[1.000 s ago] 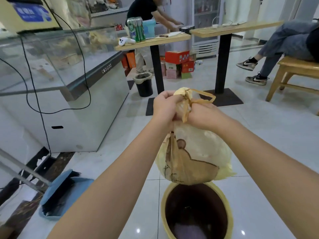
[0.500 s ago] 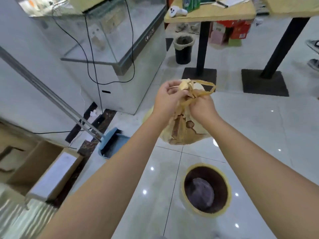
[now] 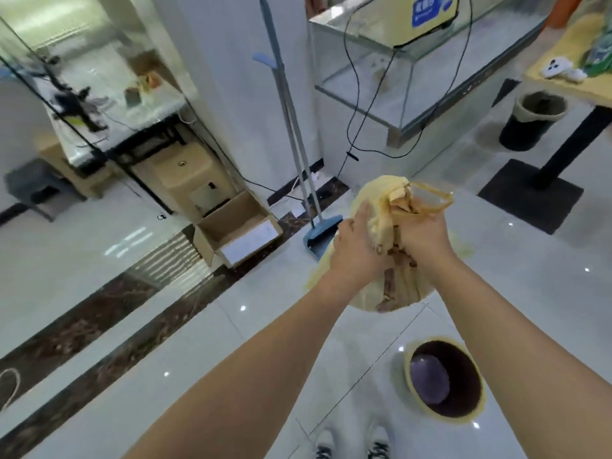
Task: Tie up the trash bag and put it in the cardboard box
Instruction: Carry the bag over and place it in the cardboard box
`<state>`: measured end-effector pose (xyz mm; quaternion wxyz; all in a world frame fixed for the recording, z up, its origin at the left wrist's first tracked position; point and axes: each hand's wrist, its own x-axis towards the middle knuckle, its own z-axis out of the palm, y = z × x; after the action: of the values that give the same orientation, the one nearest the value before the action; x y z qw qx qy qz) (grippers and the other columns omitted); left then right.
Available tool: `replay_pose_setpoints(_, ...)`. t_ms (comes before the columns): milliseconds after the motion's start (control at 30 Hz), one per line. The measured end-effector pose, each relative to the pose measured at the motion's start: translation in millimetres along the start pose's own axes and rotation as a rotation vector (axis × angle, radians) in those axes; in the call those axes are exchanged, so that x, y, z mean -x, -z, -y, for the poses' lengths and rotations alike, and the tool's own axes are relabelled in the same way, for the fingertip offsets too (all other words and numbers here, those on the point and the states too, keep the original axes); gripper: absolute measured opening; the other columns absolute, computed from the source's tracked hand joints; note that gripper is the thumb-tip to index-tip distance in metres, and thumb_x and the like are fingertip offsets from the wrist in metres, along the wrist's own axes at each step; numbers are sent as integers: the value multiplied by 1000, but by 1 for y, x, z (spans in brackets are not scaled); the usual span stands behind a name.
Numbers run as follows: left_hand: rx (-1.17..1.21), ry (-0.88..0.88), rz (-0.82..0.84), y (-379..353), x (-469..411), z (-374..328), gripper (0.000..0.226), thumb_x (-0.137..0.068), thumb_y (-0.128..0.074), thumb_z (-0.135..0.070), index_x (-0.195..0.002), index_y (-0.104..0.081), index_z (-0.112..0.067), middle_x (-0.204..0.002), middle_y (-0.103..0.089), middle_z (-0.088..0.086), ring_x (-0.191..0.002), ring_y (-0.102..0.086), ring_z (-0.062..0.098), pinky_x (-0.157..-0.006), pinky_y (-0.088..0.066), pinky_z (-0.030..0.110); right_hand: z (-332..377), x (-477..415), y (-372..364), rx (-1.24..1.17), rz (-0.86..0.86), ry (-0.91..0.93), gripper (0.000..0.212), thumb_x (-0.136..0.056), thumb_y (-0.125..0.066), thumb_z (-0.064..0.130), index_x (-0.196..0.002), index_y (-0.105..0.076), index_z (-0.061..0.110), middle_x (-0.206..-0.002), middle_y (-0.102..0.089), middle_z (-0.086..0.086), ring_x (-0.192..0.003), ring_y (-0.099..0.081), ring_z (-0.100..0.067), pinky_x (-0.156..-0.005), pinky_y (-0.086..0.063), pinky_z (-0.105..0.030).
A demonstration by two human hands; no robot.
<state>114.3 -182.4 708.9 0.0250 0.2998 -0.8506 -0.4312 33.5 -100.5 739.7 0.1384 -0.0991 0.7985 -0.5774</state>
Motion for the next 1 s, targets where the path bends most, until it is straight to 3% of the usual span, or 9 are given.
replay_pose_setpoints(100,-73,85,-78,36,17,25,112,-66,-81,-48,-151,-7,-41,-138,-33,13,-125,-40,42,-98,-41,51,23,14,-43,0,152,-36,27,-89,-56,11,-68,-52,27,-71,-58,5,-69,-56,-14,-72,-49,-31)
replay_pose_setpoints(233,-94,180,-201,68,42,55,104,-68,-78,-54,-149,-14,-43,-138,-33,11,-125,-38,39,-94,-42,46,35,29,-90,80,296,-30,23,-91,-53,16,-70,-50,24,-76,-61,-4,-76,-59,-24,-74,-52,-38)
replay_pose_setpoints(400,-20,296,-256,97,64,88,103,-65,-77,-63,-148,-20,-41,-140,-35,10,-127,-38,37,-101,-43,49,48,47,-140,186,434,30,28,-97,-47,14,-71,-44,24,-70,-50,2,-68,-52,-15,-72,-46,-34)
replay_pose_setpoints(533,23,341,-294,124,72,117,101,-67,-78,-57,-148,-21,-40,-143,-33,9,-129,-37,35,-103,-42,52,55,63,-169,99,545,-3,5,-94,-52,11,-93,-54,16,-83,-57,2,-73,-55,-12,-66,-48,-25)
replay_pose_setpoints(700,21,342,-310,166,55,154,94,-74,-77,-49,-150,-23,-35,-145,-33,10,-132,-38,34,-105,-41,48,67,66,-220,-40,550,-139,16,-92,-57,12,-107,-61,12,-87,-61,2,-68,-56,-8,-54,-44,-19)
replay_pose_setpoints(833,101,318,-289,197,35,198,102,-66,-80,-48,-150,-22,-38,-143,-39,8,-126,-46,28,-103,-45,44,64,68,-283,2,560,-177,33,-92,-56,13,-123,-59,2,-105,-66,-11,-68,-56,-7,-53,-46,-18)
replay_pose_setpoints(900,158,284,-298,217,23,220,103,-62,-78,-50,-148,-24,-39,-139,-46,6,-122,-52,25,-99,-49,46,68,71,-322,101,586,-175,28,-96,-51,18,-121,-58,8,-100,-60,-4,-75,-57,-12,-62,-47,-19)
replay_pose_setpoints(1000,200,223,-303,252,2,260,82,-73,-72,-39,-142,-29,-33,-122,-62,0,-108,-63,20,-91,-54,47,71,75,-379,226,599,-111,23,-99,-44,27,-114,-61,22,-100,-58,2,-95,-58,-22,-79,-46,-31)
